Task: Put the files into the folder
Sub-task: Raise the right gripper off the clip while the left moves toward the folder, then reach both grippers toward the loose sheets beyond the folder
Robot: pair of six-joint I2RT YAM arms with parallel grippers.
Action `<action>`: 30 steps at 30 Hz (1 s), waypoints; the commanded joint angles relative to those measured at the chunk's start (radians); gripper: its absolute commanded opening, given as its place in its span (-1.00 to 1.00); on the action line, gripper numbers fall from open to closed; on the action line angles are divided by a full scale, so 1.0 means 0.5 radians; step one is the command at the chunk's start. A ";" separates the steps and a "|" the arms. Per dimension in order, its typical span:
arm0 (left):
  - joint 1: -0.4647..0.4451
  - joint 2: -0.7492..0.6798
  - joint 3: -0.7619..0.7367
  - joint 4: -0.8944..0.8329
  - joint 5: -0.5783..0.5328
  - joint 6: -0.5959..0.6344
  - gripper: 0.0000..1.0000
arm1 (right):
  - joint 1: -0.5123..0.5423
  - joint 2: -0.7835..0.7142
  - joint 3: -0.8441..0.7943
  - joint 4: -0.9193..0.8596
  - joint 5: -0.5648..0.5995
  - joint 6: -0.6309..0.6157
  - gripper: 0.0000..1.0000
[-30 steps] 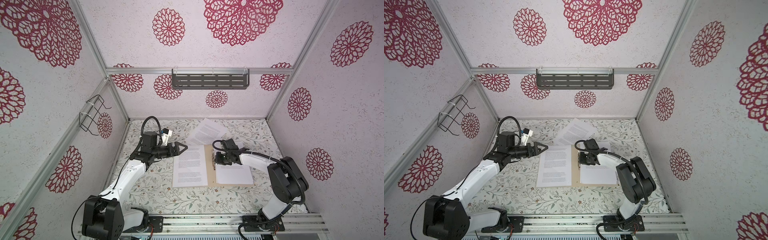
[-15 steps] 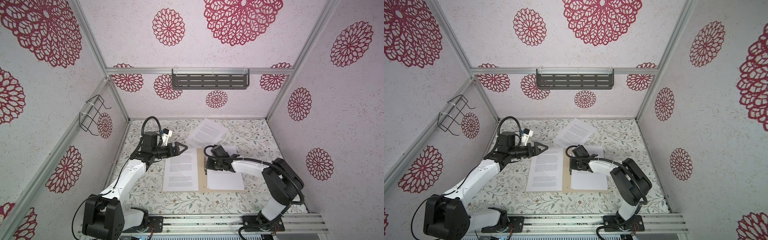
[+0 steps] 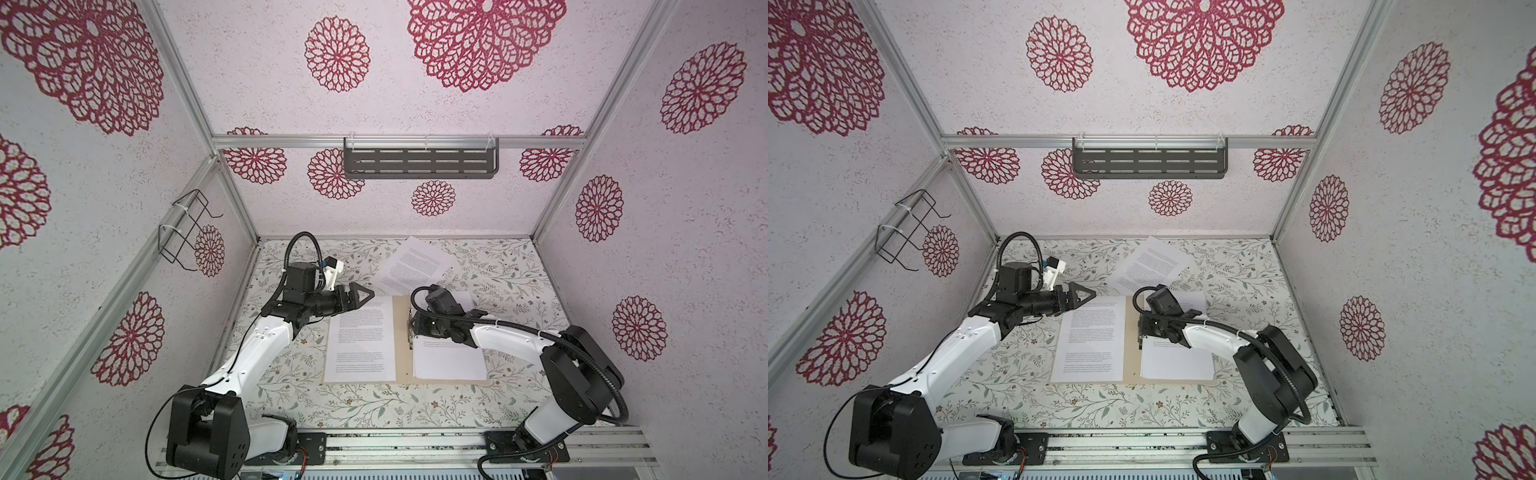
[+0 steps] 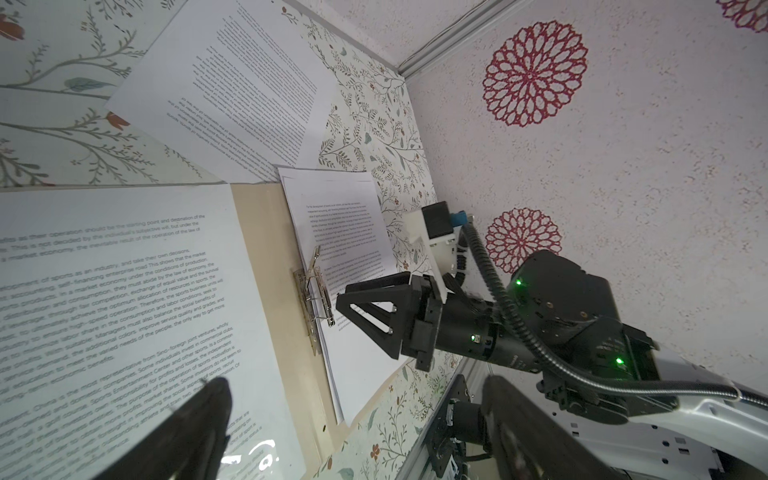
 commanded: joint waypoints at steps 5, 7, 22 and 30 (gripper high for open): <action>-0.054 0.182 0.190 -0.022 -0.206 -0.138 0.95 | -0.188 -0.198 0.120 -0.149 0.001 -0.360 0.16; -0.074 0.323 0.301 -0.062 -0.224 -0.143 0.95 | -0.329 -0.166 0.171 -0.095 -0.076 -0.454 0.19; -0.203 1.667 1.603 -0.416 -0.525 -0.070 0.95 | -1.058 0.821 0.954 0.245 -0.176 -0.786 0.56; -0.218 2.128 2.134 -0.485 -0.514 -0.050 0.95 | -1.169 1.288 1.368 0.436 -0.377 -0.661 0.54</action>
